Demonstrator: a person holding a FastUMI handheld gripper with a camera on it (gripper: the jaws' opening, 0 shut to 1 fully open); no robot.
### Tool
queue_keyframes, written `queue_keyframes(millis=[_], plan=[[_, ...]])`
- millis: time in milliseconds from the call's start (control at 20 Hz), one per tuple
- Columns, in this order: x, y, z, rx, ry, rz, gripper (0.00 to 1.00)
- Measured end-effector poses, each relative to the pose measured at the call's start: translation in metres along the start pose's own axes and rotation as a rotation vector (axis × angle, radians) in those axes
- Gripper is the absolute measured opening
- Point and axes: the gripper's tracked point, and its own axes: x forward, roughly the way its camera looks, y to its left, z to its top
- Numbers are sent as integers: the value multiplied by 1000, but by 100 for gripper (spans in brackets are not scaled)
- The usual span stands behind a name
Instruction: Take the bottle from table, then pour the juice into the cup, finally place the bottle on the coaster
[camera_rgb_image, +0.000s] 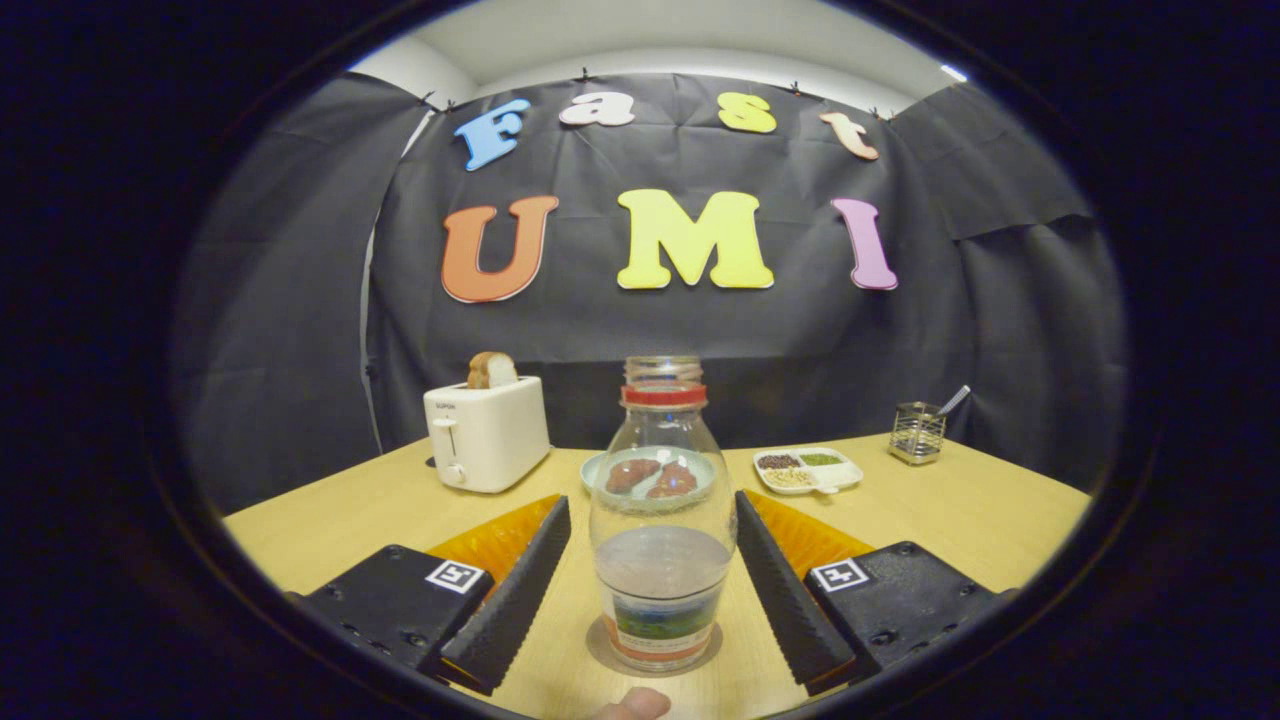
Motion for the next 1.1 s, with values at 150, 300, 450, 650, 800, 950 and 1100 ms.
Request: queue_keyframes(millis=[150,300,450,650,800,950,1100], plan=[[-18,-3,20,25,-3,12,100],[-45,-7,50,44,-18,34,100],[-82,-22,85,4,-30,14,100],[-131,-36,131,-82,-44,-31,100],[-159,-39,148,-99,-48,-68,100],[-182,-28,164,-105,-61,-66,100],[-205,-29,179,-101,-58,-75,100]])
